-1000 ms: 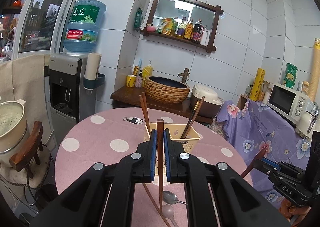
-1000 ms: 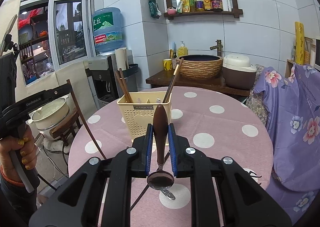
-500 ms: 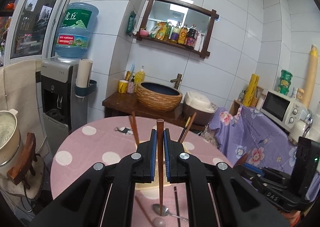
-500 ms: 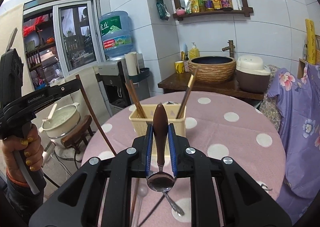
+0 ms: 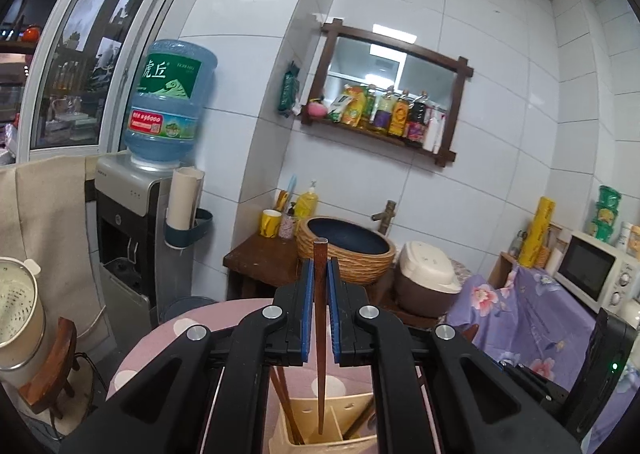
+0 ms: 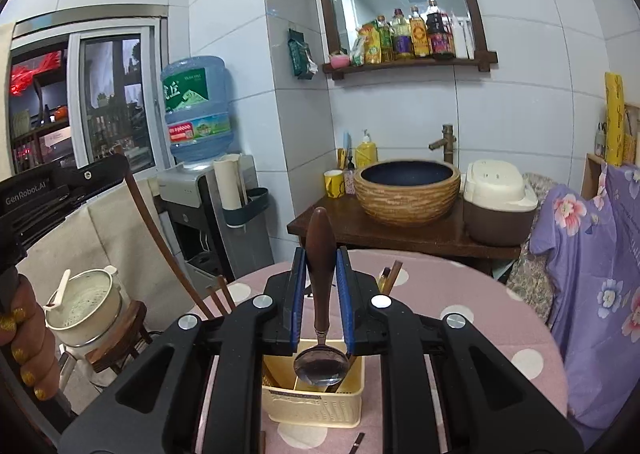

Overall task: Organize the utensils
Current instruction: 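Lift and carry the chopstick and wooden-handled spoon over the beige holder, then lower both utensils into the holder and open both tools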

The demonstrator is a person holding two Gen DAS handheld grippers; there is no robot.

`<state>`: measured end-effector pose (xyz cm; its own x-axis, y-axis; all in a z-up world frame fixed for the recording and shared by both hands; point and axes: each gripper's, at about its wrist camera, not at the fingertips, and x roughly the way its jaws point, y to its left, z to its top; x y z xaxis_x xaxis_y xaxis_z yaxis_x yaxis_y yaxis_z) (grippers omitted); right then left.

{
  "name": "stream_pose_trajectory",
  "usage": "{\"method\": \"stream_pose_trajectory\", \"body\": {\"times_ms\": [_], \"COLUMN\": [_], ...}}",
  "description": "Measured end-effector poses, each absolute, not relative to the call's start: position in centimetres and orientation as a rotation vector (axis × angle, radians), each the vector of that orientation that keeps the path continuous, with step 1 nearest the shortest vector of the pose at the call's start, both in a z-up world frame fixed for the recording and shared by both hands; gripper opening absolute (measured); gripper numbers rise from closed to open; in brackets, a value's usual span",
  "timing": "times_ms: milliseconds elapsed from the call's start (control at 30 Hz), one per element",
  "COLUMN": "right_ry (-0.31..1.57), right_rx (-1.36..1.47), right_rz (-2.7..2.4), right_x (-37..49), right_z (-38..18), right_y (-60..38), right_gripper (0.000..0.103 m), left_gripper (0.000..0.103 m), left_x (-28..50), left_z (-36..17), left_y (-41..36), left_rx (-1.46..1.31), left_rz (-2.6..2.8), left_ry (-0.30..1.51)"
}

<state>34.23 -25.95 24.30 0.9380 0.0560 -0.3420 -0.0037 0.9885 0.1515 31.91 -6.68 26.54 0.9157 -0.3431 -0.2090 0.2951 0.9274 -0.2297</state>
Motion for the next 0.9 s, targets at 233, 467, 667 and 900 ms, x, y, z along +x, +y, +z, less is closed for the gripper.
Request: {"method": "stream_pose_trajectory", "body": {"times_ms": [233, 467, 667, 900], "right_ry": [0.453, 0.486, 0.482, 0.487], "right_rx": [0.167, 0.161, 0.139, 0.163], "right_rz": [0.038, 0.049, 0.058, 0.050], "right_x": [36.0, 36.0, 35.6, 35.5], "right_z": [18.8, 16.2, 15.8, 15.4], "right_y": [-25.8, -25.5, -25.2, -25.9], "right_gripper": [0.016, 0.016, 0.016, 0.019], "left_gripper": [0.008, 0.008, 0.008, 0.008], "left_x": [33.2, 33.8, 34.4, 33.8], "left_z": [21.3, 17.6, 15.5, 14.7], "left_y": [-7.4, -8.1, -8.2, -7.6], "left_rx": [-0.163, -0.137, -0.138, -0.155], "left_rz": [-0.320, -0.329, -0.334, -0.359], "left_ry": [0.334, 0.414, 0.473, 0.497]}}
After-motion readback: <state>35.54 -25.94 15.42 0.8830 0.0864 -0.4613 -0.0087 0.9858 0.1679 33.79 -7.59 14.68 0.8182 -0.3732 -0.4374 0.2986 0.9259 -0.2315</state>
